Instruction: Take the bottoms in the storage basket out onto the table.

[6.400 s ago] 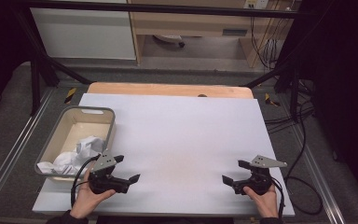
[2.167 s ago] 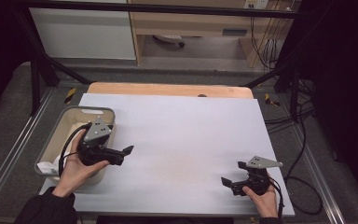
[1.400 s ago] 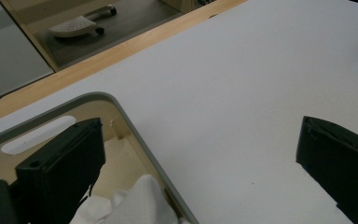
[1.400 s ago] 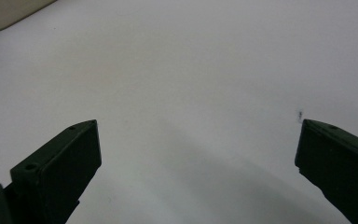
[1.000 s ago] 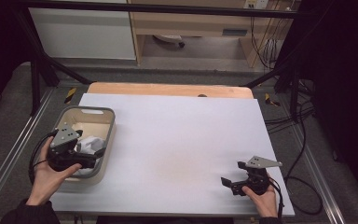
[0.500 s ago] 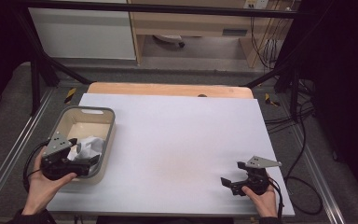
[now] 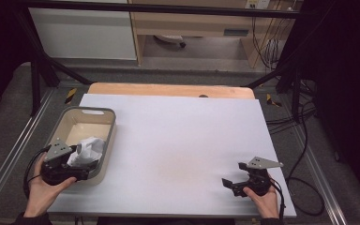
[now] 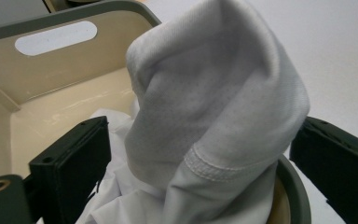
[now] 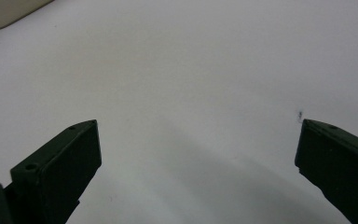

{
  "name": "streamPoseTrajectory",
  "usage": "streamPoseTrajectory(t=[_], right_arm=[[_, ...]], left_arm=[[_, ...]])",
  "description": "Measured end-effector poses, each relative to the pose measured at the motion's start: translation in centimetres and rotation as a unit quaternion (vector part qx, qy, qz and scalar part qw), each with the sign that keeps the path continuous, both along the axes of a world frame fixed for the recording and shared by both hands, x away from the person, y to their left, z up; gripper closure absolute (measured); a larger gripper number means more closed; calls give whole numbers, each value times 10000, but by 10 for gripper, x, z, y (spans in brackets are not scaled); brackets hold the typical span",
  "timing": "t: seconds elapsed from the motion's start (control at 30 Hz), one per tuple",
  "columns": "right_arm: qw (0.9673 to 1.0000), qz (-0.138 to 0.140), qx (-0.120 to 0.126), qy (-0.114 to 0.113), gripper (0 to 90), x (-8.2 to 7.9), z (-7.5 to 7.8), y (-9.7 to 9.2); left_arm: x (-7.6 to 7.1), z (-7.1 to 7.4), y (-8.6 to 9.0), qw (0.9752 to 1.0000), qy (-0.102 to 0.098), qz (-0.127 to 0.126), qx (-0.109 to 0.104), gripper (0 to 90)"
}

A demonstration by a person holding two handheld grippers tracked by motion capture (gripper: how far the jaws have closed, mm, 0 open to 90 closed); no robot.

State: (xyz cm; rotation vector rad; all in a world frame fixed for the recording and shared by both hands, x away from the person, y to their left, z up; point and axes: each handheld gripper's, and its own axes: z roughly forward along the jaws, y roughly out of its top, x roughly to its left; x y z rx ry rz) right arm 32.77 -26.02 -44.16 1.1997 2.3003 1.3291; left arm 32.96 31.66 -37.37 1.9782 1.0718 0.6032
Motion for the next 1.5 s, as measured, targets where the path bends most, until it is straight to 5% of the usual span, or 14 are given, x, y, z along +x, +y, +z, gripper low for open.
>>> streamPoseTrajectory(t=[1.5], right_arm=[[10000,32,-36,21,8,0,-1,1]], left_arm=[[-4,-2,2,9996,-79,192,-180,667]])
